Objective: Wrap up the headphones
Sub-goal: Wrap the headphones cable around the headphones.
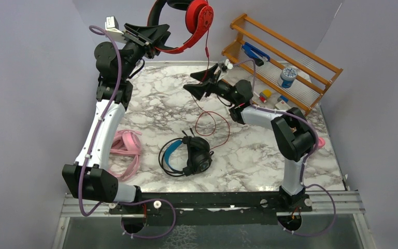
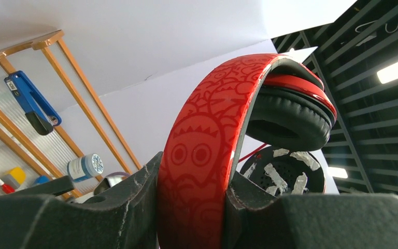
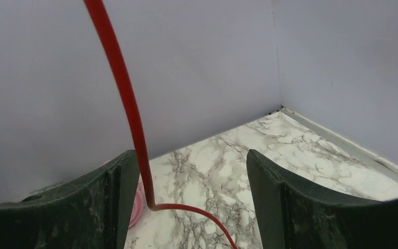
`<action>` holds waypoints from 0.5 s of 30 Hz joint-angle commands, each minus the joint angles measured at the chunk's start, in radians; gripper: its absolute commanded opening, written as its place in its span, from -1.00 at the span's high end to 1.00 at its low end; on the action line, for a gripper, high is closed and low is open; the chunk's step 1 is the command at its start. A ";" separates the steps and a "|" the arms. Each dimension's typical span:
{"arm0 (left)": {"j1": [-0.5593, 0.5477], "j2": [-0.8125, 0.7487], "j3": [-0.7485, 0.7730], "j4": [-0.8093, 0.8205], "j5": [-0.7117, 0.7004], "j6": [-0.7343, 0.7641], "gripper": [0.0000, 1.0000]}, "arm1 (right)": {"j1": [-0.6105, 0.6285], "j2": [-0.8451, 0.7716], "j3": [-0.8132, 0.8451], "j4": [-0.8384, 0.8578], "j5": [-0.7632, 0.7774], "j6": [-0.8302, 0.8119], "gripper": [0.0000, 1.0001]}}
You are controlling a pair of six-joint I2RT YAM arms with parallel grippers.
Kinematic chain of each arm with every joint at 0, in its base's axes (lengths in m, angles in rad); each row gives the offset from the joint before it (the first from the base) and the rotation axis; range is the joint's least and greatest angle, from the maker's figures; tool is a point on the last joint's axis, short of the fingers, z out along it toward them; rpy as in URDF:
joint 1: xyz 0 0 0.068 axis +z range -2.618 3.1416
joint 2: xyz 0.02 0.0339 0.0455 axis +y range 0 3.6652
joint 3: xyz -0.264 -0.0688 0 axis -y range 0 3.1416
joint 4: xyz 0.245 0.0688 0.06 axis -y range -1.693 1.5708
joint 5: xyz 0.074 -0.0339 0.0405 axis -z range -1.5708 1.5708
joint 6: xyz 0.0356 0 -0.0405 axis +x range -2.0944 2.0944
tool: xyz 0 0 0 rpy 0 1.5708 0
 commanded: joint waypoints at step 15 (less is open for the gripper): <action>-0.014 -0.032 -0.005 0.228 -0.294 -0.024 1.00 | 0.076 0.068 0.101 -0.312 0.164 0.070 0.99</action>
